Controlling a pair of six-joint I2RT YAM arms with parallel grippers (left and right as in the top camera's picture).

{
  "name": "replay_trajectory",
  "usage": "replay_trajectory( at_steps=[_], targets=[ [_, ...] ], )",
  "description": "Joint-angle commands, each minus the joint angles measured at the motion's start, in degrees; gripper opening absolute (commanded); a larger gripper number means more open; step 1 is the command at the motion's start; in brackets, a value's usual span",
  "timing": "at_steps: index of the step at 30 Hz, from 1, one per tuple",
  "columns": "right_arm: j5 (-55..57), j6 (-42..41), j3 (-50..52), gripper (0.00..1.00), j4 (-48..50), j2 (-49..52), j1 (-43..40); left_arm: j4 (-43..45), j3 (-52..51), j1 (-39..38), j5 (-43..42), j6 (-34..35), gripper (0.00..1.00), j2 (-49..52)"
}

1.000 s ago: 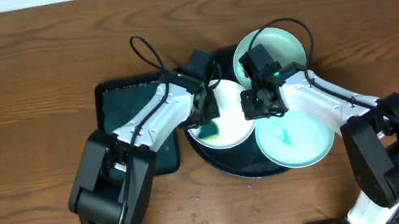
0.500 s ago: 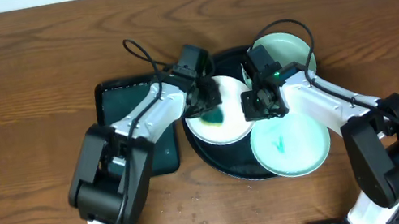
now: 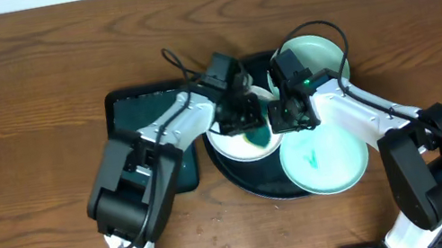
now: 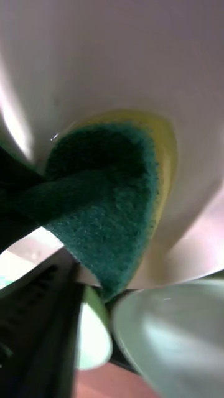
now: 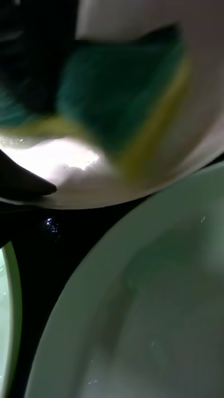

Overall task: Clean dirty plates on tray and stack at the side
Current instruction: 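Scrub the white plate with the sponge while right gripper holds rim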

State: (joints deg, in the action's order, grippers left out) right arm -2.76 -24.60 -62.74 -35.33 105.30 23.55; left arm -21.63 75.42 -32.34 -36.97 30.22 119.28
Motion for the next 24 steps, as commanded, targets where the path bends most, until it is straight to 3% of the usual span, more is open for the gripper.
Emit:
replay_trajectory(
  at_steps=[1,8,15,20,24],
  targets=[
    [-0.5,1.0,0.7,0.01,-0.5,1.5,0.6,-4.4,-1.9,-2.8,1.7,-0.5,0.07,3.5],
    [-0.5,1.0,0.7,0.01,-0.8,1.5,0.6,-18.8,0.0,-1.0,35.1,5.8,0.07,3.2],
    [-0.5,1.0,0.7,0.01,-0.7,1.5,0.6,-27.7,4.5,-0.8,52.9,5.9,0.07,1.5],
    [-0.5,1.0,0.7,0.01,-0.6,1.5,0.5,-29.5,7.0,-0.8,58.8,5.4,0.07,1.5],
    [-0.5,1.0,0.7,0.01,-0.7,1.5,0.5,-27.2,6.9,-0.9,50.6,5.4,0.07,1.6]
  ],
)
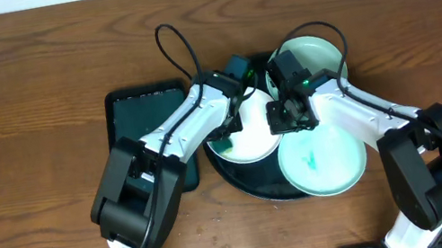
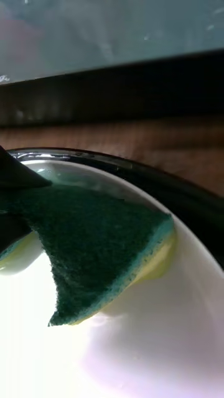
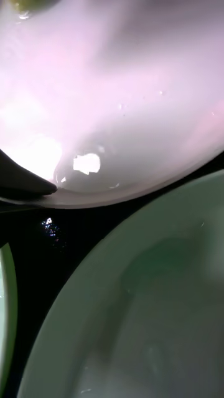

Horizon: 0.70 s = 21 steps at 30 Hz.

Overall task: Clean dirty plates on tray and stack at the side
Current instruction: 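Scrub the white plate with the sponge while right gripper holds rim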

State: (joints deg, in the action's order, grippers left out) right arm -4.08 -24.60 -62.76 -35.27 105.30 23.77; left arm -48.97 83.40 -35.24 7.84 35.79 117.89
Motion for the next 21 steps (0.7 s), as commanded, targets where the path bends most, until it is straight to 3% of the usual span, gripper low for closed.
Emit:
replay_trajectory(
  at_steps=[1,6,10,21],
  targets=[
    [0.8,1.0,0.7,0.01,-0.8,1.5,0.3,1.0,-1.2,2.1,1.7,-0.1,0.07,3.0],
    [0.8,1.0,0.7,0.01,-0.8,1.5,0.3,8.6,-3.5,1.5,-24.7,-0.1,0.07,3.0],
    [0.8,1.0,0.7,0.01,-1.0,1.5,0.3,16.3,-5.6,-0.8,-37.4,-0.1,0.08,3.0],
    [0.8,1.0,0.7,0.01,-1.2,1.5,0.3,22.8,-6.4,-6.0,-43.2,-0.1,0.07,3.0]
  ],
)
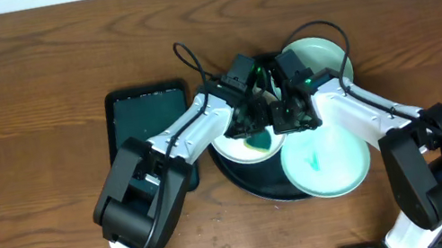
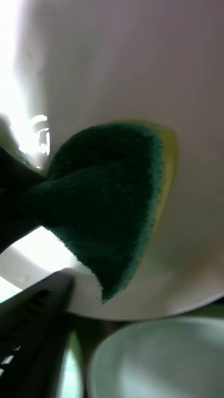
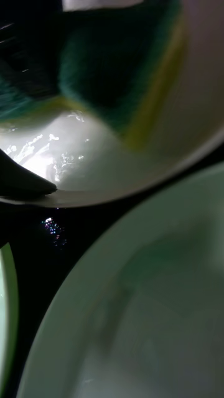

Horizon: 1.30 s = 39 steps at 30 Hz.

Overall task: Clean dirty plates on tray and stack at the side
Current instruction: 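Scrub the white plate with the sponge while right gripper holds rim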

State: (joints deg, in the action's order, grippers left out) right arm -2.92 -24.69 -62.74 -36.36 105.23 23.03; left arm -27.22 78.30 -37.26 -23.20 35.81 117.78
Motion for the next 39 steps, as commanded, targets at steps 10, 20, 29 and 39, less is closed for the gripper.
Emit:
replay_trajectory(
  at_steps=[10,20,29,39],
  targets=[
    [-0.3,1.1,0.7,0.01,-0.2,1.5,1.1,3.1,-1.3,-0.1,-11.9,3.4,0.08,3.1],
    [-0.3,1.1,0.7,0.01,-0.2,1.6,1.1,4.8,-1.3,6.3,-8.8,9.2,0.07,3.1],
    [-0.3,1.2,0.7,0.01,-0.4,1.6,1.1,-9.7,1.4,9.8,23.6,-0.6,0.07,2.3],
    [-0.3,1.1,0.7,0.01,-0.3,1.6,1.1,-17.5,1.4,9.6,37.2,-2.8,0.08,-2.8]
  ],
)
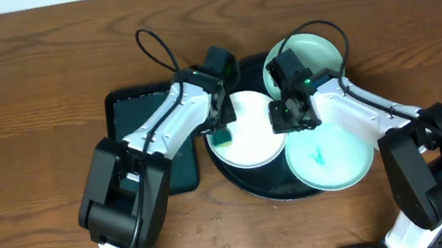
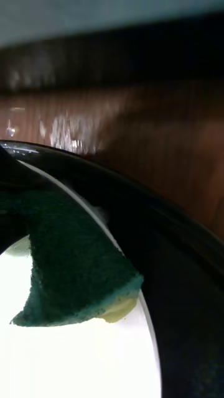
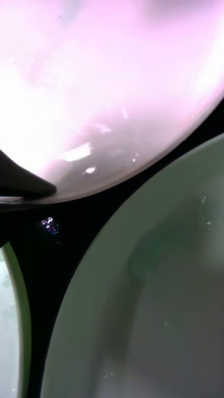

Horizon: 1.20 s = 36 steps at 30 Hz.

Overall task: Clean dirty plates on tray and stack at the side
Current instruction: 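Scrub the white plate with the sponge while right gripper holds rim, then return the sponge with the left gripper to the black tray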

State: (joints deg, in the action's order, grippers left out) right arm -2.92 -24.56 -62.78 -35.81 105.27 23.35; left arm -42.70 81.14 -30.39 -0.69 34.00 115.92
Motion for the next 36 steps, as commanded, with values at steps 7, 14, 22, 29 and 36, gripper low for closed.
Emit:
replay_trajectory(
  at_steps=[7,14,22,29,36],
  targets=[
    [-0.3,1.0,0.7,0.01,-0.9,1.5,0.7,-4.6,-1.5,3.4,4.0,-1.0,0.07,-13.3],
    [0.1,1.0,0.7,0.01,-0.9,1.5,0.7,-10.7,-1.6,6.9,11.7,-7.9,0.07,-22.9],
    [1.0,1.0,0.7,0.01,-0.6,1.5,0.7,-6.8,-11.0,16.4,11.6,-7.9,0.07,-18.4],
    [-5.5,3.6,-1.0,0.01,-1.1,-0.3,0.6,-6.4,-12.5,21.5,-1.1,-7.8,0.25,-16.5],
    [-2.3,4.0,-4.9,0.01,-3.6,-9.1,1.1,-9.4,-11.4,22.0,-1.9,-7.8,0.56,-26.4]
  ],
)
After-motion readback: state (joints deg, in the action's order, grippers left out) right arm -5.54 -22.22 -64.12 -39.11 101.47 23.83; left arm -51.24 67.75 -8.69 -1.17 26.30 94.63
